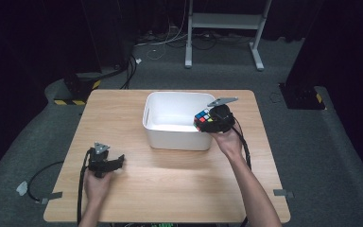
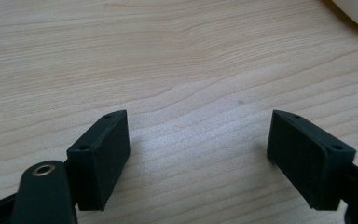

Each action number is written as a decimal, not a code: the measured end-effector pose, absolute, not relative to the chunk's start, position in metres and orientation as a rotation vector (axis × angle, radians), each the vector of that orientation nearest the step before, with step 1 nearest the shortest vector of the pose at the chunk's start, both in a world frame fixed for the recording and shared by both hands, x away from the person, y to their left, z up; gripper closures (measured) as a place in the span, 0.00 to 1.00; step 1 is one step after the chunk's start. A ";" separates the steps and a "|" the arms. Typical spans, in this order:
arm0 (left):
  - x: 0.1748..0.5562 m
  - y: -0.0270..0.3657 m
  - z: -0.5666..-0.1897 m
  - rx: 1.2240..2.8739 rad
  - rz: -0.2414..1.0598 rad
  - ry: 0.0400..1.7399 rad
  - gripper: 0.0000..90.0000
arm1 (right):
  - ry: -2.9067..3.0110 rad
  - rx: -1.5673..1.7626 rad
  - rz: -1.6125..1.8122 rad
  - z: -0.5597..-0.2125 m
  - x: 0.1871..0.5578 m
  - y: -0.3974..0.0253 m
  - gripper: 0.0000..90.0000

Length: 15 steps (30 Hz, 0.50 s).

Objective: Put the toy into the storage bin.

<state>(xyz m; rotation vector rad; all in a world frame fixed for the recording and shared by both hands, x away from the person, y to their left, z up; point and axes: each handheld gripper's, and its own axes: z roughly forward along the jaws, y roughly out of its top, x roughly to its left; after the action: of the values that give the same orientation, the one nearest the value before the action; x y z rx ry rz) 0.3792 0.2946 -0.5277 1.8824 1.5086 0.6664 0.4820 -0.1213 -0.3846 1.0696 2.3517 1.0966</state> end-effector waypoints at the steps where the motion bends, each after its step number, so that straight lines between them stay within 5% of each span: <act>1: 0.379 0.295 -0.528 1.883 0.666 1.509 0.24 | 2.348 1.068 1.093 -0.385 0.481 -0.121 0.37; 15: 0.379 0.295 -0.528 1.882 0.668 1.510 0.24 | 2.321 1.074 1.153 -0.381 0.478 -0.132 0.37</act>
<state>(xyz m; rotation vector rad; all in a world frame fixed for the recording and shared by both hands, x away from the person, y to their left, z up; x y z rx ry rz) 0.3792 0.2945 -0.5277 1.8825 1.5097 0.6678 0.4781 -0.1317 -0.3814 1.0742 2.3212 1.1530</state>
